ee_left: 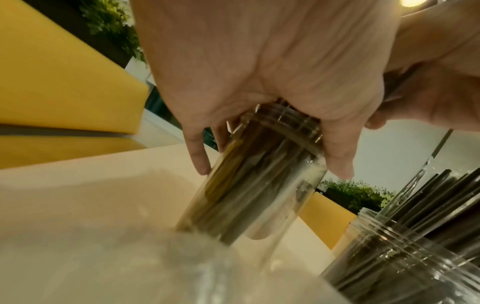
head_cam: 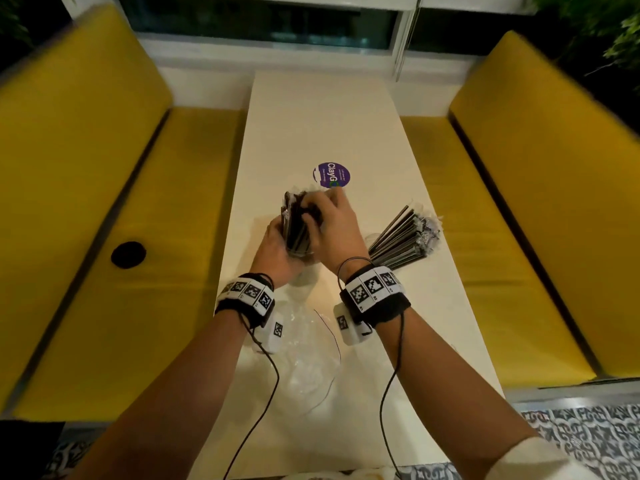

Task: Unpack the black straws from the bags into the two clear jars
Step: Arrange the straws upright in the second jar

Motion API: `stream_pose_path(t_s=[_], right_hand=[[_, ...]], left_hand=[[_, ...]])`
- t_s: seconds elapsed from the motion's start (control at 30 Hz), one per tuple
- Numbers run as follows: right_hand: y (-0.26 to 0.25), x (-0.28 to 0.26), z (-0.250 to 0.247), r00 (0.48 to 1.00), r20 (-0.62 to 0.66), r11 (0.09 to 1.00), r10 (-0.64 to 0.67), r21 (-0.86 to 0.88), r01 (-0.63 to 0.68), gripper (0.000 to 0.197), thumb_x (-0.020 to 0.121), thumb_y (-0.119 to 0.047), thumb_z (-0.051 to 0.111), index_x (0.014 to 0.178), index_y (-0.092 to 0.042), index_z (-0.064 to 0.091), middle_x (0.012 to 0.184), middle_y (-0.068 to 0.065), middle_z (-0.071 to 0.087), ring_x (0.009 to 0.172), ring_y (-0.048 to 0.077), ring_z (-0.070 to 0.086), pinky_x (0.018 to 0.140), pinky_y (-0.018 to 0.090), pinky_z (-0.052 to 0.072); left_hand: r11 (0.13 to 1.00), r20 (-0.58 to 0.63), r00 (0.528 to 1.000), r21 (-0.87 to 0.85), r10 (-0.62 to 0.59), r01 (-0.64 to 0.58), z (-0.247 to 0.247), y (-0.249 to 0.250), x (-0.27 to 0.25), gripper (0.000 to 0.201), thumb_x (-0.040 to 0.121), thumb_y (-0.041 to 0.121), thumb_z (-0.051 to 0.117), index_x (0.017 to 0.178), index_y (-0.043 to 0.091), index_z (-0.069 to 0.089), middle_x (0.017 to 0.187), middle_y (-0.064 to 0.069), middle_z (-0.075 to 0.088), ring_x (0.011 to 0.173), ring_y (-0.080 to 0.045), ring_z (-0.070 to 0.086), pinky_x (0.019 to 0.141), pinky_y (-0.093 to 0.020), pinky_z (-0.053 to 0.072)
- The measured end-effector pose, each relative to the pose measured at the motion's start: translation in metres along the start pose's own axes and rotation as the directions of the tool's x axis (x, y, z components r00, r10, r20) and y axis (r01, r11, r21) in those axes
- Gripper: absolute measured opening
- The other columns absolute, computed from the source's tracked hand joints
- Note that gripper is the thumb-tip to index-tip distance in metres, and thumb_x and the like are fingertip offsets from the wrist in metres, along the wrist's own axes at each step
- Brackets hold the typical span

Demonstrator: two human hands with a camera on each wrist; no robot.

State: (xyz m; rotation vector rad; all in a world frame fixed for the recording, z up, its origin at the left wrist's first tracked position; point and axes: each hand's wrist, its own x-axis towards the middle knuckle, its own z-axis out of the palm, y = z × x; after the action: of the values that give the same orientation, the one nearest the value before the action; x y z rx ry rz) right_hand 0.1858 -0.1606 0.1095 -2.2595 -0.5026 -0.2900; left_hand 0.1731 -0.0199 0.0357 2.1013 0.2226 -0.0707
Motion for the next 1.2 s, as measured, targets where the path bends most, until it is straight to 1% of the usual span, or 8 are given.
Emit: stream_pose_path(t_s=[0.07, 0.23, 0.37, 0.53, 0.7, 0.93, 1.07, 1.2], right_hand=[[0.000, -0.006, -0.001, 0.995, -0.092, 0.999, 0.044, 0.020, -0.042, 0.030, 0.096, -0.017, 0.061, 0.126, -0.016, 0.060, 0.121, 0.010, 0.051, 0.107, 0.028, 0.055, 0.090, 0.046, 0.055], [-0.010, -0.022, -0.006, 0.998, 0.003, 0.893, -0.066, -0.446, 0.060, 0.053, 0.096, -0.060, 0.049, 0.144, -0.039, 0.047, 0.132, 0.003, 0.052, 0.103, 0.028, 0.048, 0.086, 0.044, 0.041], [-0.012, -0.005, -0.015, 0.975, -0.203, 0.942, -0.087, -0.335, 0.015, 0.046, 0.094, -0.050, 0.058, 0.136, -0.034, 0.057, 0.135, 0.005, 0.049, 0.110, 0.027, 0.044, 0.090, 0.042, 0.042], [-0.010, 0.017, -0.001, 0.979, 0.202, 0.993, 0.020, -0.116, 0.004, 0.039, 0.097, -0.043, 0.061, 0.133, -0.027, 0.059, 0.126, 0.010, 0.050, 0.114, 0.030, 0.049, 0.099, 0.048, 0.051], [-0.004, 0.017, -0.004, 0.998, -0.045, 0.998, 0.049, 0.050, -0.047, 0.032, 0.098, -0.022, 0.059, 0.129, -0.019, 0.058, 0.127, 0.007, 0.055, 0.113, 0.027, 0.051, 0.100, 0.046, 0.047], [-0.008, 0.021, -0.006, 0.992, -0.006, 0.986, 0.129, -0.105, -0.128, 0.051, 0.096, -0.062, 0.048, 0.145, -0.049, 0.042, 0.146, -0.002, 0.048, 0.127, 0.026, 0.045, 0.099, 0.044, 0.038], [-0.015, 0.039, 0.006, 0.988, 0.156, 0.999, 0.020, -0.030, -0.016, 0.031, 0.095, -0.037, 0.065, 0.124, -0.027, 0.069, 0.118, 0.006, 0.065, 0.104, 0.025, 0.064, 0.093, 0.044, 0.056], [-0.014, 0.036, 0.002, 0.980, -0.190, 0.995, 0.062, 0.084, -0.047, 0.014, 0.097, -0.015, 0.060, 0.106, -0.014, 0.070, 0.104, 0.003, 0.069, 0.090, 0.020, 0.065, 0.083, 0.037, 0.056]], left_hand=[[0.998, -0.017, 1.000, 0.055, -0.011, 0.012, 0.000, 0.000, -0.003, 0.107, 0.060, 0.045, 0.095, 0.151, 0.022, 0.043, 0.144, 0.005, 0.049, 0.122, -0.019, 0.060, 0.108, -0.041, 0.053], [0.998, 0.084, 0.995, 0.024, 0.056, -0.059, 0.000, -0.015, 0.003, 0.112, 0.061, 0.049, 0.091, 0.156, 0.024, 0.037, 0.157, -0.008, 0.050, 0.138, -0.026, 0.057, 0.111, -0.041, 0.052], [0.999, 0.020, 0.998, -0.010, -0.052, 0.052, 0.002, -0.010, 0.006, 0.123, 0.047, 0.055, 0.093, 0.151, 0.031, 0.031, 0.152, 0.001, 0.050, 0.135, -0.021, 0.059, 0.115, -0.045, 0.050], [0.996, 0.033, 0.999, -0.074, -0.041, 0.043, 0.012, -0.029, 0.025, 0.134, 0.035, 0.072, 0.098, 0.149, 0.039, 0.034, 0.151, 0.010, 0.054, 0.136, -0.015, 0.059, 0.110, -0.049, 0.055], [0.997, -0.011, 1.000, -0.072, -0.018, 0.017, 0.007, -0.018, 0.012, 0.113, 0.044, 0.072, 0.097, 0.138, 0.032, 0.046, 0.141, 0.004, 0.059, 0.125, -0.018, 0.065, 0.105, -0.047, 0.056], [0.997, -0.004, 1.000, -0.080, 0.019, -0.019, 0.002, -0.009, 0.003, 0.124, 0.048, 0.068, 0.096, 0.151, 0.030, 0.039, 0.150, 0.006, 0.051, 0.136, -0.018, 0.058, 0.113, -0.048, 0.052], [0.994, 0.033, 0.999, -0.099, -0.036, 0.039, -0.001, 0.006, 0.001, 0.114, 0.055, 0.045, 0.096, 0.150, 0.016, 0.040, 0.143, 0.005, 0.058, 0.129, -0.017, 0.060, 0.112, -0.038, 0.050], [0.997, 0.015, 0.998, -0.052, -0.057, 0.058, 0.000, 0.006, -0.004, 0.127, 0.048, 0.062, 0.092, 0.154, 0.025, 0.034, 0.149, 0.004, 0.051, 0.133, -0.021, 0.054, 0.116, -0.046, 0.047]])
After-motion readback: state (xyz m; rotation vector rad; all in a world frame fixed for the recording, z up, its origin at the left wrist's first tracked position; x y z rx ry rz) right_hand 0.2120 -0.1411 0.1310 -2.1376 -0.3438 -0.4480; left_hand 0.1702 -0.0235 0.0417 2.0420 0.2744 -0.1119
